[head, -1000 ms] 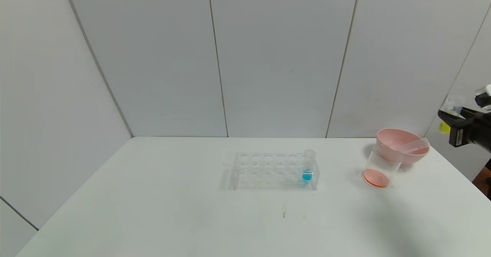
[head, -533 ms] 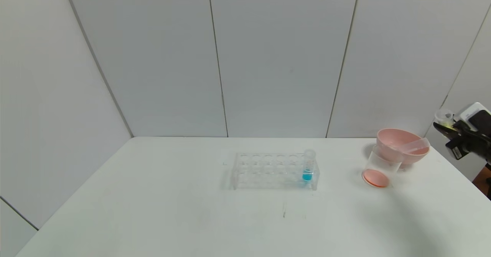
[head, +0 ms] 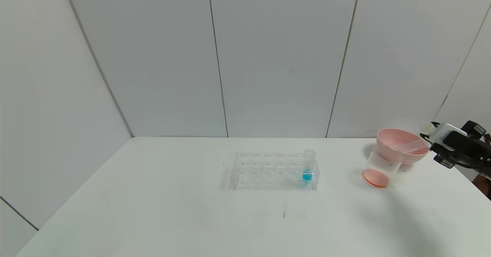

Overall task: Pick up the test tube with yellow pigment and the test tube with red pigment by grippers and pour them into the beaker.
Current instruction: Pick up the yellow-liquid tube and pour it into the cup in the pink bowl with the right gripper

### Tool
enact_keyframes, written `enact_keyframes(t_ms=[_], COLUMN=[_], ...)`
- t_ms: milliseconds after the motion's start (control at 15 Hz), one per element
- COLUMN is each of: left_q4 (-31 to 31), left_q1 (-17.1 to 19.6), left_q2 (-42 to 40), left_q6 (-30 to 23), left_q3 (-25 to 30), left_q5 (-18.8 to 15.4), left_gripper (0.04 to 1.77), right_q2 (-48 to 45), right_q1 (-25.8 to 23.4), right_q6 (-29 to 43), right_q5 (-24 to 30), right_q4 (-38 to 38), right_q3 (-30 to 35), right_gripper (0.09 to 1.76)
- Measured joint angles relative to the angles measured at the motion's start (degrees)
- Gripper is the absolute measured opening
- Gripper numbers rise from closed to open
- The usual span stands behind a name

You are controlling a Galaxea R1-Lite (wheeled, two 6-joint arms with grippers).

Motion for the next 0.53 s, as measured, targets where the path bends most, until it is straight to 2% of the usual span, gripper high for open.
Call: enact_keyframes(t_ms=[133, 533], left_q4=[0.02, 0.00], left_q1=[0.00, 0.00], left_q2=[0.00, 0.00], left_q6=[0.00, 0.00], left_q3=[0.00, 0.00], left_q5=[0.00, 0.02], left_gripper=[1.76, 1.76], right_q2=[0.43, 1.68], right_q1=[0.26, 4.39], right_q6=[-4.45, -10.05], right_q5=[-0.11, -4.18], right_q4=[0.00, 0.02], right_q3=[0.16, -0.74], right_gripper=[0.50, 0.50])
